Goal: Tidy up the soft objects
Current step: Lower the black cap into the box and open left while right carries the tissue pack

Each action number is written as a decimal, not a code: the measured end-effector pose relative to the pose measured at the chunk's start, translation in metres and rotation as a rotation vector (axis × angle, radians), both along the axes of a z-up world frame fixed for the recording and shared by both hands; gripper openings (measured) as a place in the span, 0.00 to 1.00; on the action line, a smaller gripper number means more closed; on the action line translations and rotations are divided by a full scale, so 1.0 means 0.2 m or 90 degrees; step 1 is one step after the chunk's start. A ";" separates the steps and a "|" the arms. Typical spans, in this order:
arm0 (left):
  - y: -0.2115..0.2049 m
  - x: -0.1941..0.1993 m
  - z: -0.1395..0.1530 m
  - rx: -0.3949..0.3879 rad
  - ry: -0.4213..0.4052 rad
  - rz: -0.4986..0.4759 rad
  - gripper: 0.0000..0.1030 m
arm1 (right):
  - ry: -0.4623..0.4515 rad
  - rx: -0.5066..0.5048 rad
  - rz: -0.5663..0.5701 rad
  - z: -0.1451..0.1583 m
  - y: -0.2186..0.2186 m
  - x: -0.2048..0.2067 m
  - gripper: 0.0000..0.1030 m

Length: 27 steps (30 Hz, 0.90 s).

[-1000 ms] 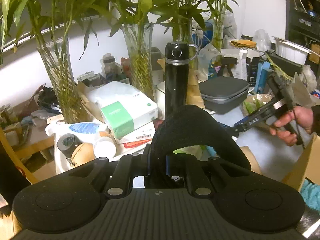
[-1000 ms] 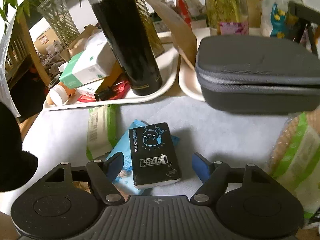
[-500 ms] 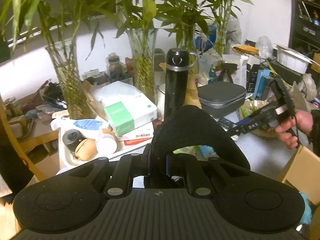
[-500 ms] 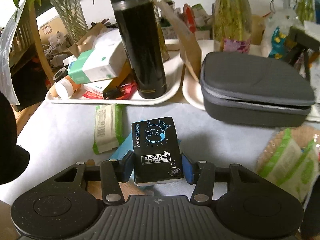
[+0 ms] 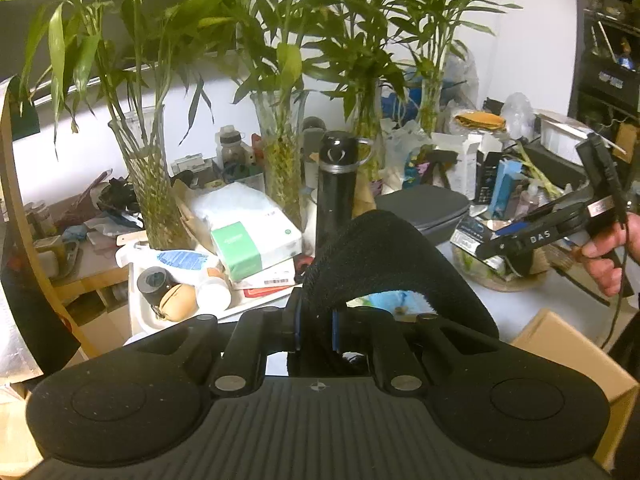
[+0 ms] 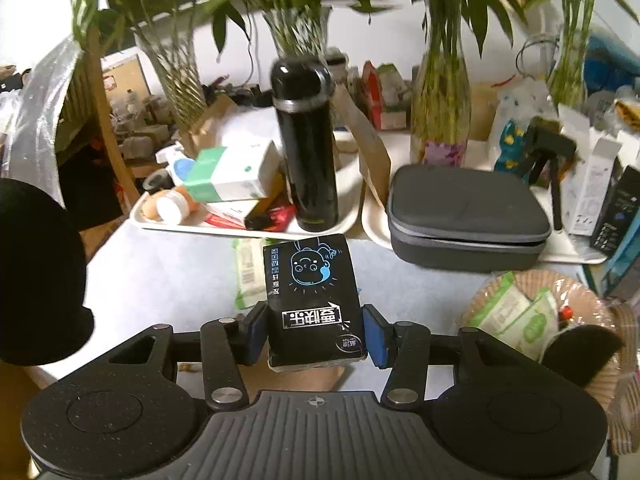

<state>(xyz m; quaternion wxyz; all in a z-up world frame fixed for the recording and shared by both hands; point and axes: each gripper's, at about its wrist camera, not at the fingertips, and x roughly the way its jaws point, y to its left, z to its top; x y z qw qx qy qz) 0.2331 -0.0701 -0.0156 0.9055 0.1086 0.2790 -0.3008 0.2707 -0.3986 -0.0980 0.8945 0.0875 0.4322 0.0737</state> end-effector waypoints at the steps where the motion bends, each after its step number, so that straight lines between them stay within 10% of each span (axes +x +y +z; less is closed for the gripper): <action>1: 0.00 -0.02 0.01 0.001 0.000 -0.003 0.13 | -0.003 0.001 0.002 0.02 0.01 -0.02 0.51; 27: -0.04 -0.55 0.12 0.037 -0.015 -0.037 0.13 | -0.086 0.009 0.055 0.45 0.14 -0.67 0.51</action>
